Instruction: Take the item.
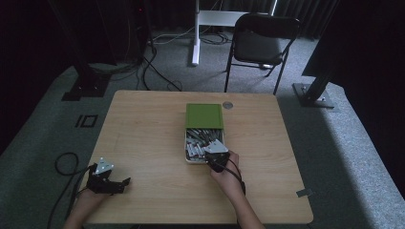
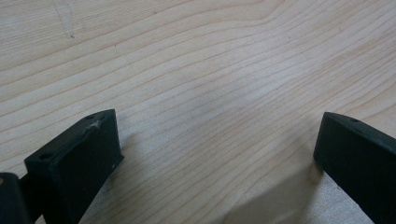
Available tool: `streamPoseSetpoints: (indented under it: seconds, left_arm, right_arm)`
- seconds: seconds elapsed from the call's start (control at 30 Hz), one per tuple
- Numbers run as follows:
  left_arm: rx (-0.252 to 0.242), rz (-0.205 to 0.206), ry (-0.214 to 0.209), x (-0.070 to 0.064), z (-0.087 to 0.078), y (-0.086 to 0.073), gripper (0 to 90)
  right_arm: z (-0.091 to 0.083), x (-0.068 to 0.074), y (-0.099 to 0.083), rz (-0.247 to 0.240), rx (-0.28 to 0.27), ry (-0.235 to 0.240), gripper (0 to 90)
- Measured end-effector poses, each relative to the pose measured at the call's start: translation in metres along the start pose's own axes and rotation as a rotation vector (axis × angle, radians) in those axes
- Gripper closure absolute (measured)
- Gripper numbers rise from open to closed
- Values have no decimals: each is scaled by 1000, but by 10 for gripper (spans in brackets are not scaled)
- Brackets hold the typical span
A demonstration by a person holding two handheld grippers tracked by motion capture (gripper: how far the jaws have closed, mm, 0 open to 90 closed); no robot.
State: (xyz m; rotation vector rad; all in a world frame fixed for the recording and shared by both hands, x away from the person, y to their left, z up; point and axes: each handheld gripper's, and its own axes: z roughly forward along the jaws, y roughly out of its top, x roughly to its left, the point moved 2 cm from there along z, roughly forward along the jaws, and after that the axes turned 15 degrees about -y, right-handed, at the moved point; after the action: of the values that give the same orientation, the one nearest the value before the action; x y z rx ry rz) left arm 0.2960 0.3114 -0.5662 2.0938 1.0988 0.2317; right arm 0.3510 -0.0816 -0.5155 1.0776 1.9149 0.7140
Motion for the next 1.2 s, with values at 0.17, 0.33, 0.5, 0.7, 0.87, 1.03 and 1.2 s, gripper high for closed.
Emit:
streamPoseSetpoints:
  seconds: [0.17, 0.33, 0.5, 0.7, 0.87, 1.03, 1.2]
  left_arm:
    - [0, 0, 0, 0, 0, 0, 14]
    - [0, 0, 0, 0, 0, 0, 14]
    - [0, 0, 0, 0, 0, 0, 14]
    - [-1, 0, 0, 0, 0, 0, 14]
    - [-1, 0, 0, 0, 0, 0, 14]
    - [0, -1, -1, 0, 0, 0, 14]
    - [1, 1, 0, 0, 0, 0, 14]
  right_arm:
    - [1, -3, 0, 30, 26, 4, 879]
    - [-4, -9, 4, 68, 28, 25, 882]
    - [-12, -14, 10, 108, 8, 50, 882]
    - [-22, -21, 19, 139, -17, 73, 883]
    - [-35, -28, 31, 176, -63, 100, 883]
    - [-49, -41, 43, 217, -105, 113, 883]
    - [-57, -59, 52, 254, -137, 92, 884]
